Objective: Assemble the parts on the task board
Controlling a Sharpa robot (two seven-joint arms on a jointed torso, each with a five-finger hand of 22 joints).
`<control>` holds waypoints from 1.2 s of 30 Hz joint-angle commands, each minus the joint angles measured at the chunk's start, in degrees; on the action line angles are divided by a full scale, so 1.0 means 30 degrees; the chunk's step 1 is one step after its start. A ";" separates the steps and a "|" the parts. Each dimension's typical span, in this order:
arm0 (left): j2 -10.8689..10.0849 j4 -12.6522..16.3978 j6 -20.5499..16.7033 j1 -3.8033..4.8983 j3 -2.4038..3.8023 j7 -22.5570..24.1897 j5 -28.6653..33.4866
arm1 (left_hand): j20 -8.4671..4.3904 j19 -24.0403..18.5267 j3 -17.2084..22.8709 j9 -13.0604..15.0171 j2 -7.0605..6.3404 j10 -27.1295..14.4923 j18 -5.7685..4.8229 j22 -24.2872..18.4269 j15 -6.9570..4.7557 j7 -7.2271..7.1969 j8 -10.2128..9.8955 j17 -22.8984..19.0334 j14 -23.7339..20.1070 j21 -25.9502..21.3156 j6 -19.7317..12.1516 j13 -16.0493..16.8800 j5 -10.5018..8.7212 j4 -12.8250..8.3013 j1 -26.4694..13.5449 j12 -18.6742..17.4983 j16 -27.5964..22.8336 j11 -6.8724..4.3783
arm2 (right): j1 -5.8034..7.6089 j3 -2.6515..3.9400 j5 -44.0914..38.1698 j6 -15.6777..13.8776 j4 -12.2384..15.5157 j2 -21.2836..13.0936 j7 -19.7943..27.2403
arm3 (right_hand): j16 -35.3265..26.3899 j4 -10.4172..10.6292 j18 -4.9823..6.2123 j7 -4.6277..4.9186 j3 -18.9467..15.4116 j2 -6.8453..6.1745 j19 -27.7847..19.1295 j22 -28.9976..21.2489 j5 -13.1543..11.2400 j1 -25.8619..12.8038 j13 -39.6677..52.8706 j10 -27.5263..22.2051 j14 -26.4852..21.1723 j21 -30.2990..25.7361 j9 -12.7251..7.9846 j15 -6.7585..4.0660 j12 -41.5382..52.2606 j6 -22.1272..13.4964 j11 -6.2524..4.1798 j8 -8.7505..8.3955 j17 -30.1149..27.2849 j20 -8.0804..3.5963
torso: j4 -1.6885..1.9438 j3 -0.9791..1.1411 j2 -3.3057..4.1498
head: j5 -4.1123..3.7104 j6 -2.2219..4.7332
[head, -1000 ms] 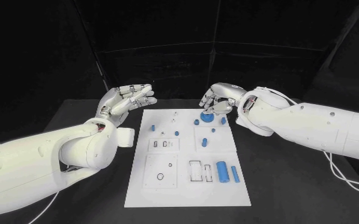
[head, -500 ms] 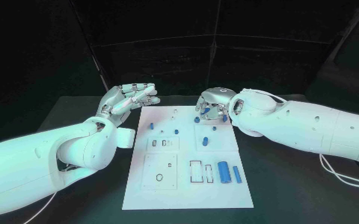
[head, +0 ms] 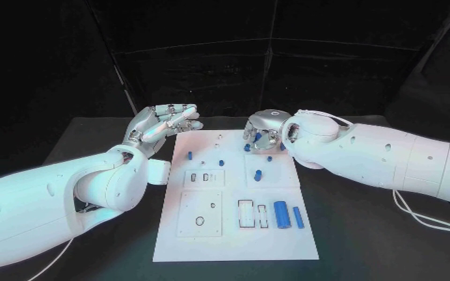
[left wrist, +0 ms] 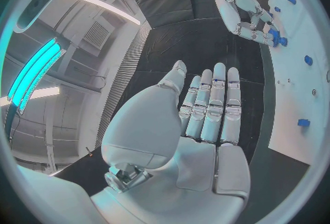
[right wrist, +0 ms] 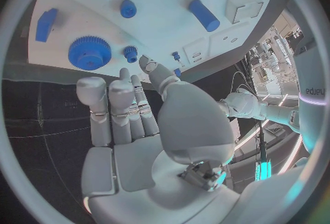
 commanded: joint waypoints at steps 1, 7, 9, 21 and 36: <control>0.0039 -0.0016 0.0503 0.0038 0.0016 -0.0087 -0.0193 | 0.0012 0.0111 -0.0012 -0.0026 -0.0012 0.0095 0.0258 -0.0026 0.0068 0.0039 -0.0147 0.0019 -0.0029 -0.0103 0.0088 -0.0021 0.0074 -0.0078 0.0053 -0.0124 -0.0106 0.0033 | 0.0051 0.0019 -0.0240 0.0380 -0.0088 0.0109 -0.0243 | 0.0451 0.0120 -0.0284 -0.0013 0.0064 -0.0149 0.0214 0.0409 -0.0109 0.0042 0.0054 -0.0155 0.0608 0.0280 0.0002 0.0104 0.0162 -0.0195 0.0034 -0.0023 0.0425 -0.0021 | 0.0017 -0.0015 0.0040 | -0.0017 -0.0059; 0.0094 -0.0059 0.0580 0.0038 0.0015 -0.0151 -0.0193 | 0.0015 0.0112 -0.0017 -0.0028 -0.0017 0.0096 0.0257 -0.0033 0.0071 0.0043 -0.0159 0.0020 -0.0030 -0.0113 0.0087 -0.0021 0.0074 -0.0077 0.0041 -0.0141 -0.0118 0.0037 | 0.0049 0.0018 -0.0241 0.0561 -0.0408 0.0395 -0.0274 | 0.0994 0.0187 -0.0380 -0.0027 0.0091 -0.0116 0.0455 0.1020 -0.0120 0.0081 0.0114 -0.0155 0.0614 0.0675 0.0015 0.0104 0.0290 -0.0217 0.0017 0.0005 0.0970 -0.0012 | 0.0025 -0.0018 0.0082 | 0.0012 -0.0114; 0.0112 -0.0078 0.0596 0.0038 0.0015 -0.0161 -0.0193 | 0.0015 0.0112 -0.0019 -0.0029 -0.0019 0.0097 0.0257 -0.0035 0.0072 0.0044 -0.0162 0.0020 -0.0030 -0.0115 0.0087 -0.0021 0.0075 -0.0077 0.0037 -0.0146 -0.0121 0.0039 | 0.0049 0.0017 -0.0241 0.0619 -0.0544 0.0500 -0.0265 | 0.1207 0.0220 -0.0417 -0.0029 0.0123 -0.0077 0.0547 0.1256 -0.0114 0.0105 0.0139 -0.0156 0.0614 0.0832 0.0020 0.0103 0.0346 -0.0220 0.0013 0.0014 0.1176 -0.0010 | 0.0036 -0.0012 0.0128 | -0.0001 -0.0114; 0.0184 -0.0090 0.0649 0.0038 0.0015 -0.0213 -0.0193 | 0.0015 0.0112 -0.0019 -0.0029 -0.0019 0.0097 0.0257 -0.0035 0.0072 0.0044 -0.0162 0.0020 -0.0030 -0.0115 0.0087 -0.0021 0.0075 -0.0077 0.0037 -0.0146 -0.0121 0.0039 | 0.0043 0.0013 -0.0241 0.1415 -0.1259 0.1125 -0.0283 | 0.1968 0.0347 -0.0565 -0.0050 0.0395 0.0153 0.0926 0.2219 -0.0150 0.0247 0.0251 -0.0073 0.0585 0.1479 0.0056 0.0085 0.0613 -0.0023 -0.0029 0.0104 0.1840 -0.0015 | 0.0096 0.0019 0.0328 | -0.0026 -0.0194; 0.0158 -0.0096 0.0653 0.0039 0.0015 -0.0232 -0.0193 | 0.0015 0.0112 -0.0019 -0.0029 -0.0019 0.0097 0.0257 -0.0035 0.0072 0.0044 -0.0162 0.0020 -0.0030 -0.0115 0.0087 -0.0021 0.0075 -0.0077 0.0037 -0.0146 -0.0121 0.0039 | 0.0036 0.0008 -0.0285 0.2746 -0.1525 0.1338 -0.0686 | 0.2395 0.0398 -0.0615 0.0035 0.0826 0.0303 0.0985 0.2612 -0.0358 0.0423 0.0303 -0.0106 0.0483 0.1801 0.0086 0.0118 0.0770 0.0355 0.0006 0.0202 0.2092 0.0009 | 0.0099 0.0025 0.0466 | 0.0007 -0.0311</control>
